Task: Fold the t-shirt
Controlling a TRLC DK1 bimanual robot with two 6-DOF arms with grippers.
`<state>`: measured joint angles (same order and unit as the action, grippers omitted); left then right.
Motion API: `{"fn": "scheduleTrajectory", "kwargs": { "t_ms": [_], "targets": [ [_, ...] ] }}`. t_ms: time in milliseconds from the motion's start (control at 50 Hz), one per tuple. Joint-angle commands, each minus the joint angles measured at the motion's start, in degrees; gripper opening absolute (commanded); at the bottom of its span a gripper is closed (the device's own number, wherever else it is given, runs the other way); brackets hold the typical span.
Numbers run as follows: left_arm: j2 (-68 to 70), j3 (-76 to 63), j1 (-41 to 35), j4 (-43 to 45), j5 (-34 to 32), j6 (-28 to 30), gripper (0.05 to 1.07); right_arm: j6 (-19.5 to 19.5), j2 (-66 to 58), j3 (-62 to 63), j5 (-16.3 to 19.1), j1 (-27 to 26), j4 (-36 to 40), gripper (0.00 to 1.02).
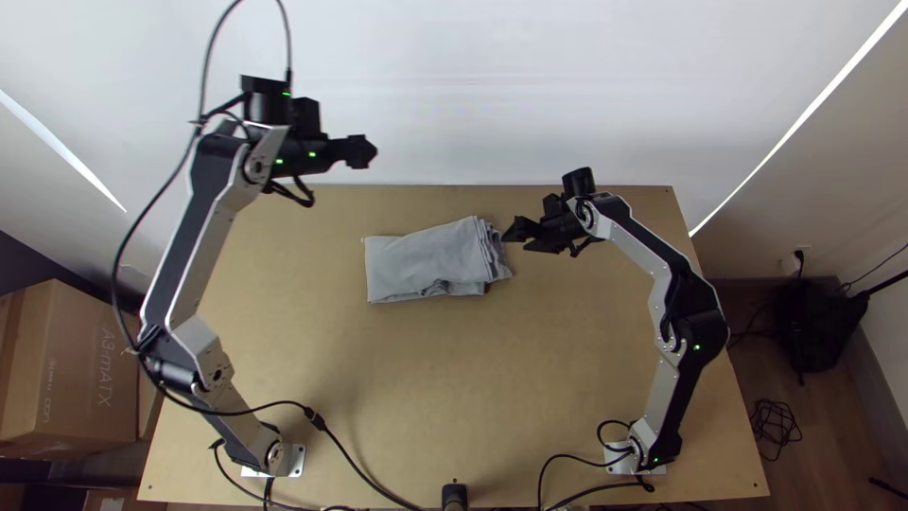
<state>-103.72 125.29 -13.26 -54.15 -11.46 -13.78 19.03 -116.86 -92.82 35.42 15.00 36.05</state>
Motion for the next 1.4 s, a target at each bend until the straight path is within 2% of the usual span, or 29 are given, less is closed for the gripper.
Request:
{"fn": "scheduleTrajectory", "kwargs": {
  "t_ms": [0,380,760,800,860,1000,1180,1380],
  "targets": [
    [4.67,-3.13,2.45,-1.31,0.39,1.04,1.03,-0.31,-3.82,-3.16,0.44,0.73,-1.34,0.99],
    [13.90,-11.74,7.46,-1.92,1.88,0.77,1.03,-0.75,-11.37,-7.64,0.62,3.28,-1.60,0.99],
    [16.18,-12.79,8.16,-2.71,3.20,0.33,1.03,1.01,-14.27,-10.54,1.23,9.78,-1.51,0.98],
    [16.36,-12.97,8.16,-2.71,3.11,0.33,1.03,1.28,-14.36,-10.63,1.23,10.04,-1.51,0.90],
    [16.53,-13.23,8.16,-2.71,3.20,0.33,1.03,1.63,-14.63,-10.54,1.23,10.13,-1.42,0.68],
    [17.06,-13.76,8.33,-2.71,3.20,0.33,1.03,1.19,-14.54,-9.05,1.14,9.34,-1.78,0.02],
    [17.41,-15.26,8.60,-2.45,3.11,0.51,1.03,0.75,-13.22,-5.80,1.14,5.03,-3.09,0.02],
    [17.41,-16.22,8.25,-1.66,3.11,0.69,1.03,-0.22,-10.58,-1.32,0.97,-2.96,-4.85,0.02]
  ]
}}
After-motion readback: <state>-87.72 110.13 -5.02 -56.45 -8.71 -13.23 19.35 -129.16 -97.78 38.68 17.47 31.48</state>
